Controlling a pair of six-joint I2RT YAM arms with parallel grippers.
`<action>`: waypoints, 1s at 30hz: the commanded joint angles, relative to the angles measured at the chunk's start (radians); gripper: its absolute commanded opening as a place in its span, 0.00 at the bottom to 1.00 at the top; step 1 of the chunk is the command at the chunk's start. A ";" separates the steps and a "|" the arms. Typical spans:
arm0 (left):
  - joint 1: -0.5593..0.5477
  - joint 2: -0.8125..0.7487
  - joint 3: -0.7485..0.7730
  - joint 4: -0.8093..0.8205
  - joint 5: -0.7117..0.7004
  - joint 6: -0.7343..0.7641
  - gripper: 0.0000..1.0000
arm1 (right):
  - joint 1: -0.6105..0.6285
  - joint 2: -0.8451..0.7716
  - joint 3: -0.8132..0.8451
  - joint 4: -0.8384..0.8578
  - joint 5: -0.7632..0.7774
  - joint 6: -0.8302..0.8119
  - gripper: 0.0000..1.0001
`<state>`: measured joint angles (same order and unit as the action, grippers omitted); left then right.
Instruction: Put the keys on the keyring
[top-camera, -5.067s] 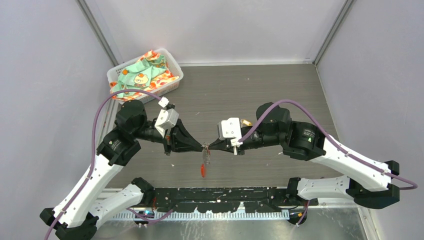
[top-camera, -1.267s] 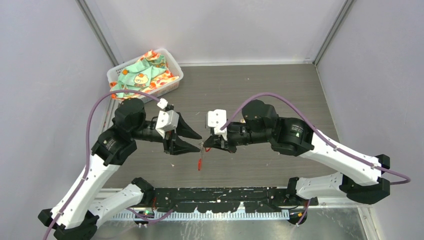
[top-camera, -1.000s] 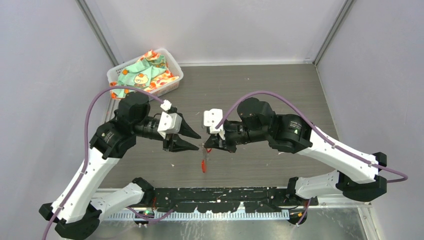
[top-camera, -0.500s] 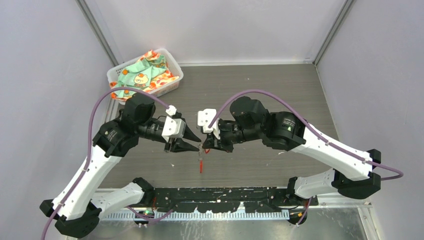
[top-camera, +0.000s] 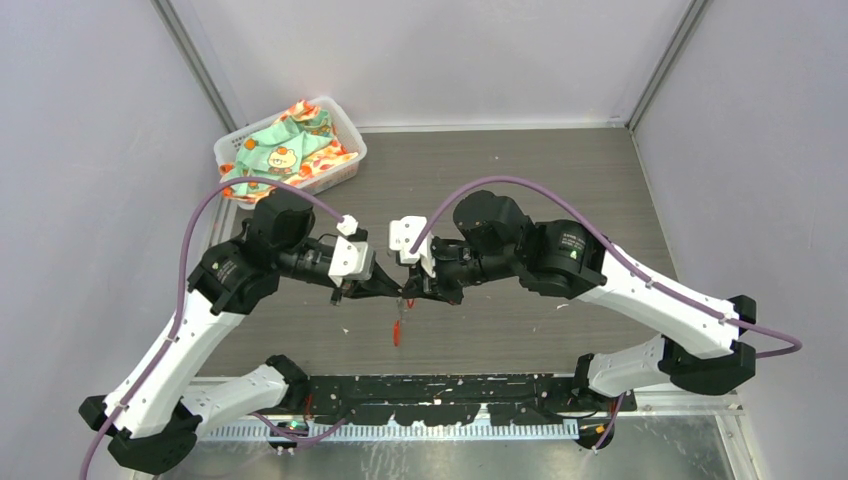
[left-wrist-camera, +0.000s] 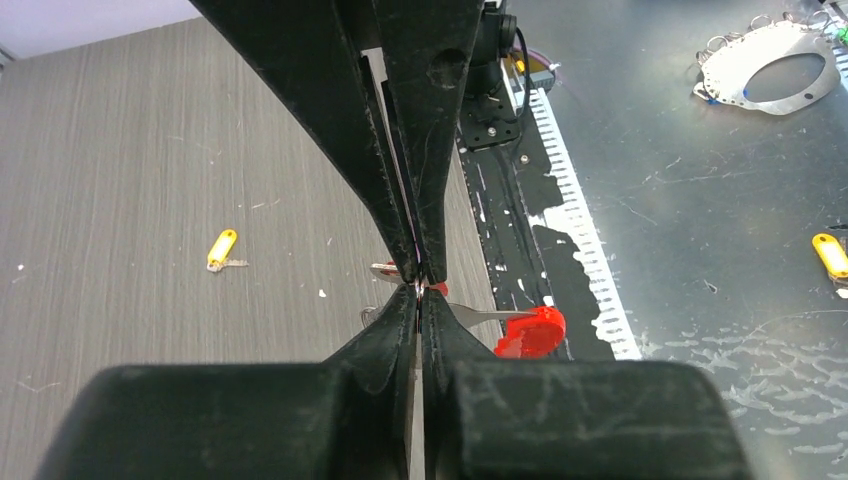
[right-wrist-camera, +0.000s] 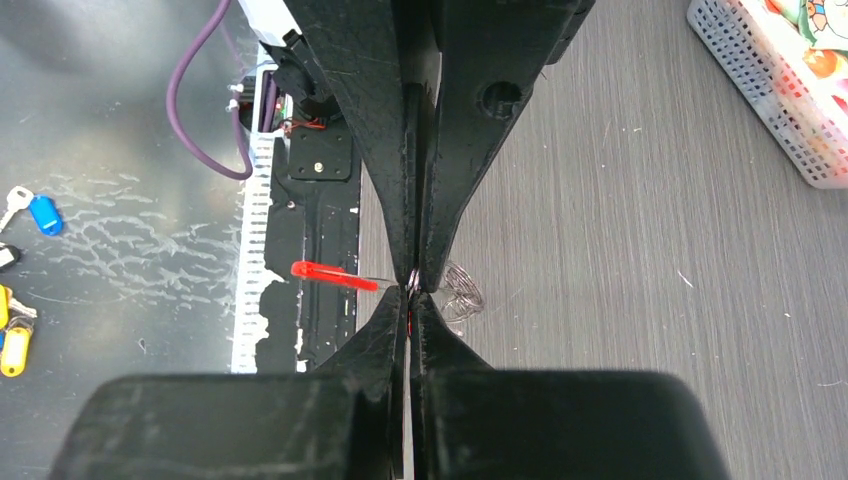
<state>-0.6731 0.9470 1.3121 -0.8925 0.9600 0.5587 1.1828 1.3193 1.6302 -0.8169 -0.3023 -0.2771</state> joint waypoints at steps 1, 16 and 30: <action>-0.015 -0.004 0.009 0.015 0.000 0.013 0.01 | 0.004 0.003 0.049 0.025 -0.006 0.015 0.01; -0.022 -0.051 -0.023 0.205 0.077 -0.250 0.00 | 0.000 -0.251 -0.174 0.199 0.064 0.004 0.53; -0.022 -0.012 0.025 0.273 0.195 -0.443 0.00 | -0.001 -0.345 -0.299 0.396 0.008 0.032 0.57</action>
<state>-0.6918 0.9264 1.2900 -0.6643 1.0721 0.1703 1.1824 0.9768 1.3315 -0.5156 -0.2905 -0.2363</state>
